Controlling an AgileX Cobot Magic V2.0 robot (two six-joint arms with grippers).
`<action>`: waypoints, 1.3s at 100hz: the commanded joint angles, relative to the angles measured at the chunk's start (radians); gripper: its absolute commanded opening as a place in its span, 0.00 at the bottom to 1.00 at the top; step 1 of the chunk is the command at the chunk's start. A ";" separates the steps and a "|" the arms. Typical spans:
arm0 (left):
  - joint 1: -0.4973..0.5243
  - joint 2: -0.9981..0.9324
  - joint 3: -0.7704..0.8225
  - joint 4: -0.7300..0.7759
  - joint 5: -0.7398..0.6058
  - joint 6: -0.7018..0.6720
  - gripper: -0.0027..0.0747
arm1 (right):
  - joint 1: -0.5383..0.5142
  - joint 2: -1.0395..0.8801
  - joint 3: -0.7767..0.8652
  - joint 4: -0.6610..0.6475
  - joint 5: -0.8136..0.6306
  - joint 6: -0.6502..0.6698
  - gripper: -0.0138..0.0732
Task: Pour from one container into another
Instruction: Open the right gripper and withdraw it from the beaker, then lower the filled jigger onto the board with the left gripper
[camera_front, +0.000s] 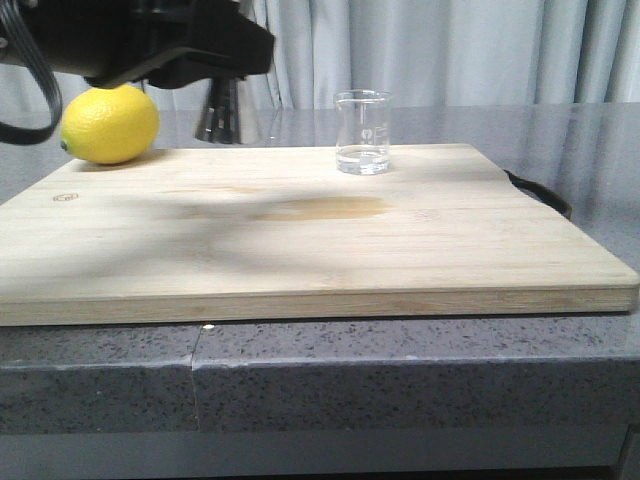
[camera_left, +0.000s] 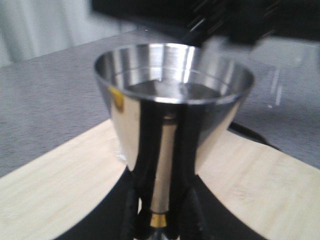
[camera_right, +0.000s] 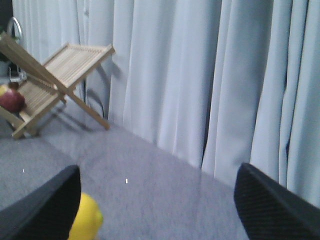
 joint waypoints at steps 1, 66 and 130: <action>0.042 -0.026 -0.032 0.004 -0.112 -0.001 0.01 | -0.001 -0.128 -0.034 0.036 -0.117 -0.005 0.81; 0.151 0.161 -0.032 0.036 -0.380 -0.001 0.01 | -0.001 -0.588 -0.034 0.034 -0.086 -0.005 0.81; 0.151 0.246 -0.026 0.036 -0.421 -0.003 0.01 | -0.001 -0.601 -0.034 0.034 -0.073 -0.005 0.81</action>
